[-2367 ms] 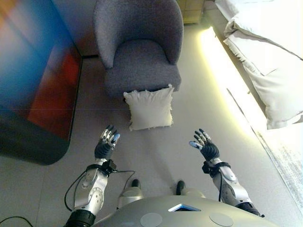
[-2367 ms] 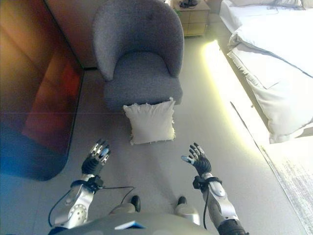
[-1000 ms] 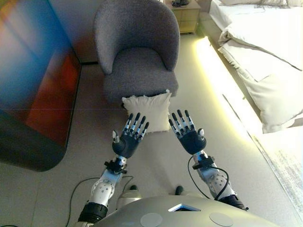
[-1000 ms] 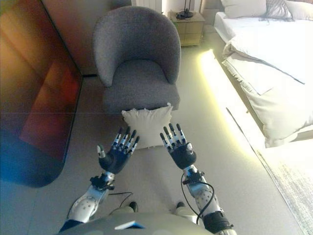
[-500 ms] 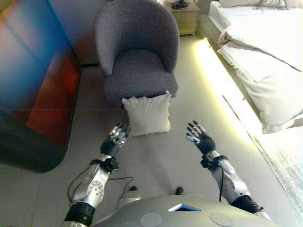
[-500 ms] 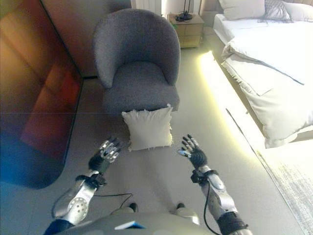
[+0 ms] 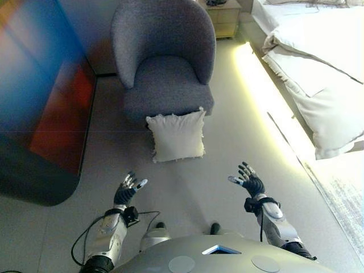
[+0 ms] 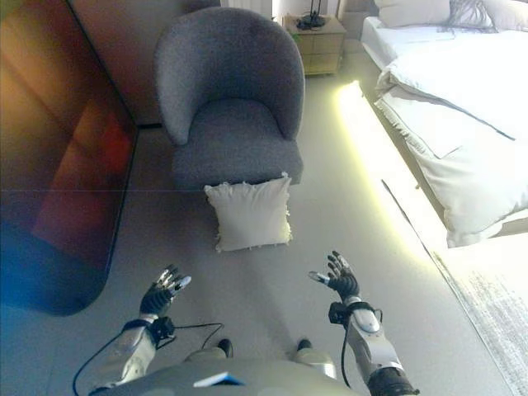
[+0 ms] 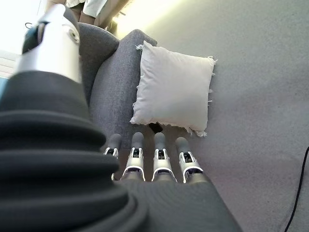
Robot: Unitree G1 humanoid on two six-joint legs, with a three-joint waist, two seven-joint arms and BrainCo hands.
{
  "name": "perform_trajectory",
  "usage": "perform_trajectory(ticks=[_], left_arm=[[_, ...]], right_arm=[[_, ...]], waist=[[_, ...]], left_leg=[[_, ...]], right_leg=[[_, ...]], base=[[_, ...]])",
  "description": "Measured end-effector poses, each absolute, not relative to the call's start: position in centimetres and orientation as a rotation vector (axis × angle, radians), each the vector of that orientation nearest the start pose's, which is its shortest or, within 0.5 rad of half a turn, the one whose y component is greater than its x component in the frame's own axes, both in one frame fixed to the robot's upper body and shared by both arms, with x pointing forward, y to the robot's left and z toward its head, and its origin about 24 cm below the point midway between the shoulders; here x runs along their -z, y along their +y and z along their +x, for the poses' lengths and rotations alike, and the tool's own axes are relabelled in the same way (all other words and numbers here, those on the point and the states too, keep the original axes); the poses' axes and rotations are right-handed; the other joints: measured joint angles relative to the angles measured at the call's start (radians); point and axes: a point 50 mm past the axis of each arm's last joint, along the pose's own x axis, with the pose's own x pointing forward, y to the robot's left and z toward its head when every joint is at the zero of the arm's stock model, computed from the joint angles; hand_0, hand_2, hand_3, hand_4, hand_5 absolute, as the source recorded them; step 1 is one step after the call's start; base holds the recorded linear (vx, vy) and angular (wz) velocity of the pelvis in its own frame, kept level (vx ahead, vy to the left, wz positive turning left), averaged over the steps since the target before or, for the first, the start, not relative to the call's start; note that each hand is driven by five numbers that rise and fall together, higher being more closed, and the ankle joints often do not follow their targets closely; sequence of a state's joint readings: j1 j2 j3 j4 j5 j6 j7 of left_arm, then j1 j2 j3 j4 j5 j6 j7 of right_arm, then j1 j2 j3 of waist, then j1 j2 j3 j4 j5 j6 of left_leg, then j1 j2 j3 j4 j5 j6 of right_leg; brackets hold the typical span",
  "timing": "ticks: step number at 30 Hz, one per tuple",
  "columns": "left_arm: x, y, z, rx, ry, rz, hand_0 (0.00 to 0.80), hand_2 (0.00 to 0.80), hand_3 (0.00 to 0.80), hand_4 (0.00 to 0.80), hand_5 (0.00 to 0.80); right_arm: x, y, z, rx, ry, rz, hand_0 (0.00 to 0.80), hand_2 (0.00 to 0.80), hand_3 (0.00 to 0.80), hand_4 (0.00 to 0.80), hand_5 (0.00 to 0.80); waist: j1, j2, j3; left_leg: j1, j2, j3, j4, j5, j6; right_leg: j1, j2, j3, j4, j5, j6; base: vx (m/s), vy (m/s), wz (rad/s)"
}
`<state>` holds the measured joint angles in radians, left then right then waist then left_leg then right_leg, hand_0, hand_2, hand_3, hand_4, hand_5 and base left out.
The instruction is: Pick up the cushion and take it to the sofa
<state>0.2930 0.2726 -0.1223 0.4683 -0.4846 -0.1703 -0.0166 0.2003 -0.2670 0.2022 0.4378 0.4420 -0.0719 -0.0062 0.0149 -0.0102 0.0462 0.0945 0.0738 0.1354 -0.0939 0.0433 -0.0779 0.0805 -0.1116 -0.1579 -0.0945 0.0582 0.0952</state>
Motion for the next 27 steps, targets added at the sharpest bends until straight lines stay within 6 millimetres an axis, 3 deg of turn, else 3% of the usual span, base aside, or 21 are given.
perform_trajectory(ticks=[9,11,12,13,16,18,20,22,24,26,27], left_arm=[[9.0,22.4,13.1,-0.139,0.549,-0.214,0.000,0.000,0.000,0.000,0.000],[8.8,22.4,13.7,-0.124,0.527,-0.214,0.000,0.000,0.000,0.000,0.000],[8.7,22.4,14.4,-0.123,0.512,-0.228,0.000,0.000,0.000,0.000,0.000],[8.7,22.2,15.0,-0.125,0.506,-0.243,0.000,0.000,0.000,0.000,0.000],[8.4,23.0,15.6,-0.156,0.483,-0.270,0.000,0.000,0.000,0.000,0.000],[8.2,23.8,15.3,-0.178,0.477,-0.265,0.000,0.000,0.000,0.000,0.000],[7.8,24.6,14.9,-0.188,0.474,-0.251,0.000,0.000,0.000,0.000,0.000],[7.8,25.0,14.8,-0.202,0.480,-0.242,0.000,0.000,0.000,0.000,0.000],[7.8,24.7,15.0,-0.198,0.479,-0.245,0.000,0.000,0.000,0.000,0.000],[8.1,24.0,15.0,-0.170,0.492,-0.253,0.000,0.000,0.000,0.000,0.000],[8.2,23.9,14.8,-0.160,0.502,-0.250,0.000,0.000,0.000,0.000,0.000]], right_arm=[[8.7,-20.0,16.2,0.071,0.587,0.197,0.000,0.000,0.000,0.000,0.000],[8.7,-20.3,16.3,0.084,0.580,0.224,0.000,0.000,0.000,0.000,0.000],[8.7,-20.4,16.4,0.095,0.577,0.229,0.000,0.000,0.000,0.000,0.000],[8.6,-20.7,16.5,0.096,0.573,0.220,0.000,0.000,0.000,0.000,0.000],[8.9,-20.2,15.8,0.093,0.590,0.232,0.000,0.000,0.000,0.000,0.000],[9.3,-20.3,14.8,0.102,0.614,0.235,0.000,0.000,0.000,0.000,0.000],[9.2,-20.3,14.6,0.101,0.613,0.238,0.000,0.000,0.000,0.000,0.000],[9.1,-20.3,14.7,0.094,0.603,0.242,0.000,0.000,0.000,0.000,0.000],[9.2,-20.4,14.7,0.098,0.606,0.254,0.000,0.000,0.000,0.000,0.000],[9.5,-20.6,14.6,0.117,0.620,0.277,0.000,0.000,0.000,0.000,0.000],[9.8,-20.3,14.1,0.131,0.636,0.295,0.000,0.000,0.000,0.000,0.000]], waist=[[0.000,0.005,0.008],[0.000,0.005,0.037],[0.000,0.003,0.062],[0.000,0.020,0.083],[-0.004,0.028,0.113],[-0.005,0.029,0.115],[-0.025,-0.002,0.115],[-0.030,-0.021,0.127],[-0.057,-0.044,0.128],[-0.070,-0.057,0.125],[-0.082,-0.090,0.107]], left_leg=[[0.000,-0.015,0.005,0.006,-0.005,0.012],[-0.005,-0.035,0.005,0.029,-0.019,0.029],[-0.025,-0.048,-0.004,0.069,-0.046,0.063],[-0.039,-0.052,-0.006,0.106,-0.062,0.059],[-0.056,-0.072,-0.033,0.169,-0.090,0.086],[-0.051,-0.072,-0.042,0.171,-0.089,0.102],[-0.054,-0.083,-0.058,0.173,-0.087,0.112],[-0.061,-0.084,-0.064,0.174,-0.087,0.112],[-0.074,-0.094,-0.094,0.176,-0.087,0.113],[-0.078,-0.095,-0.140,0.164,-0.095,0.100],[-0.055,-0.122,-0.160,0.146,-0.096,0.086]], right_leg=[[-0.020,-0.019,0.015,0.046,-0.011,0.003],[-0.062,-0.051,0.017,0.156,-0.053,0.013],[-0.104,-0.071,0.023,0.258,-0.086,0.019],[-0.165,-0.083,0.027,0.380,-0.088,0.019],[-0.288,-0.120,0.068,0.632,-0.032,-0.004],[-0.336,-0.121,0.096,0.692,-0.010,-0.009],[-0.358,-0.111,0.097,0.648,-0.036,0.027],[-0.363,-0.078,0.097,0.501,-0.059,0.061],[-0.366,-0.059,0.094,0.364,-0.056,0.070],[-0.342,-0.035,0.089,0.270,-0.056,0.074],[-0.323,-0.047,0.064,0.249,-0.095,0.101]], base=[[0.055,0.153,-0.02],[0.010,0.215,0.00],[0.035,0.228,-0.05],[0.066,0.200,0.09],[0.171,0.080,0.14],[0.297,-0.058,0.11],[0.425,-0.111,0.17],[0.452,-0.085,0.13],[0.513,-0.049,0.40],[0.539,-0.068,0.59],[0.544,-0.088,0.67]])
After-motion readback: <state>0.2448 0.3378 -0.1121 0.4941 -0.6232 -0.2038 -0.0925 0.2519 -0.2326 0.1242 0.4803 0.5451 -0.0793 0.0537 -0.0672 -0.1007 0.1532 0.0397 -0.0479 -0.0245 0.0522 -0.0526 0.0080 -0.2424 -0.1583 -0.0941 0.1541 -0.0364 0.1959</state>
